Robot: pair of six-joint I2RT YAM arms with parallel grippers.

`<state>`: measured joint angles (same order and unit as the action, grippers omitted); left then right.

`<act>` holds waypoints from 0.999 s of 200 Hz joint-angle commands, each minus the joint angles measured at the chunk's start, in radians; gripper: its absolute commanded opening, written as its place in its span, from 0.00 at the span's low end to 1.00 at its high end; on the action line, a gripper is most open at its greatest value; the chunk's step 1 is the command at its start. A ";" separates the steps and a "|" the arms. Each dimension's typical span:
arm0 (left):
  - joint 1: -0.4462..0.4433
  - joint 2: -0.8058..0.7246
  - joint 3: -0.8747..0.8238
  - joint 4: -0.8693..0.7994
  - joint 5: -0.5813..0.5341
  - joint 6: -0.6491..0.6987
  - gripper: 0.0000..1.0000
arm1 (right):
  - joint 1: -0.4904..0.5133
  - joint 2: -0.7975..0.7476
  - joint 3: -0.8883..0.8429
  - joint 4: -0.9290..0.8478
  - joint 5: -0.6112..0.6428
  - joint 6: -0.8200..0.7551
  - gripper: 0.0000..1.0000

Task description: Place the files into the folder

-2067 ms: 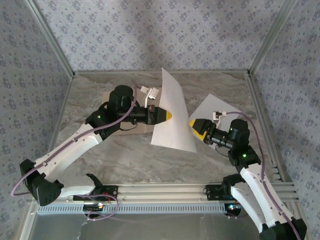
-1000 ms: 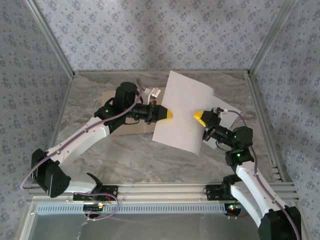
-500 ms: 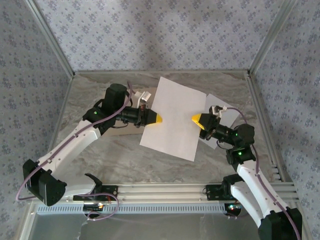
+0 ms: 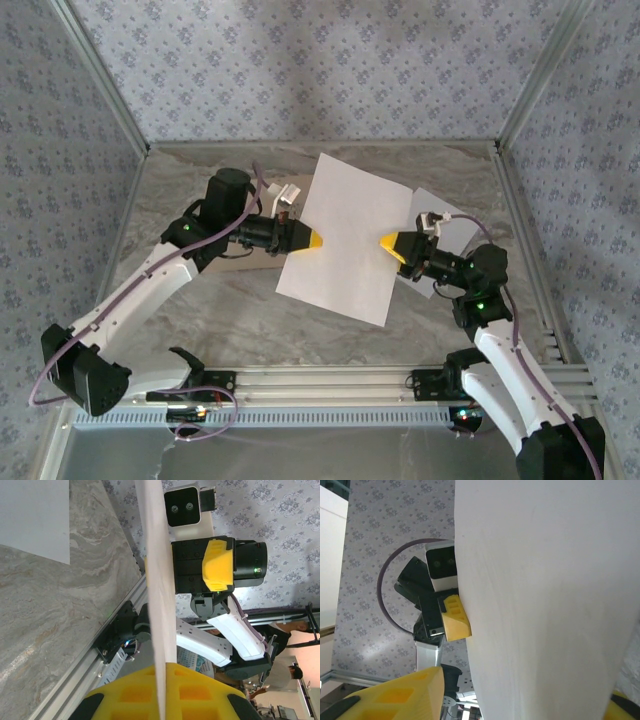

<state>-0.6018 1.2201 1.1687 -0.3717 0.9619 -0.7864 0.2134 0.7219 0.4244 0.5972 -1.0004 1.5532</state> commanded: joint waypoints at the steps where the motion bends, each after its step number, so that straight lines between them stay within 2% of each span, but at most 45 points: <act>1: 0.008 -0.019 0.023 -0.003 0.031 0.033 0.05 | -0.003 0.002 0.040 -0.009 -0.036 -0.034 0.43; 142: 0.007 -0.018 -0.004 0.067 0.022 -0.001 0.07 | 0.000 0.021 0.030 0.000 -0.063 -0.049 0.27; 175: 0.008 -0.022 -0.008 0.066 0.013 0.002 0.07 | 0.000 0.022 0.024 0.003 -0.060 -0.050 0.12; 187: 0.010 -0.024 -0.009 0.061 0.009 0.007 0.12 | 0.000 0.020 0.024 -0.001 -0.063 -0.054 0.09; 194: 0.011 -0.026 -0.007 0.055 0.003 0.012 0.19 | -0.002 0.019 0.023 -0.009 -0.063 -0.060 0.08; 200: 0.013 -0.028 -0.010 0.052 -0.003 0.014 0.29 | -0.002 0.018 0.024 -0.022 -0.063 -0.069 0.07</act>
<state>-0.5995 1.2190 1.1656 -0.3370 0.9592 -0.7902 0.2134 0.7471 0.4313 0.5781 -1.0405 1.5169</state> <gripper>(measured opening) 0.170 0.082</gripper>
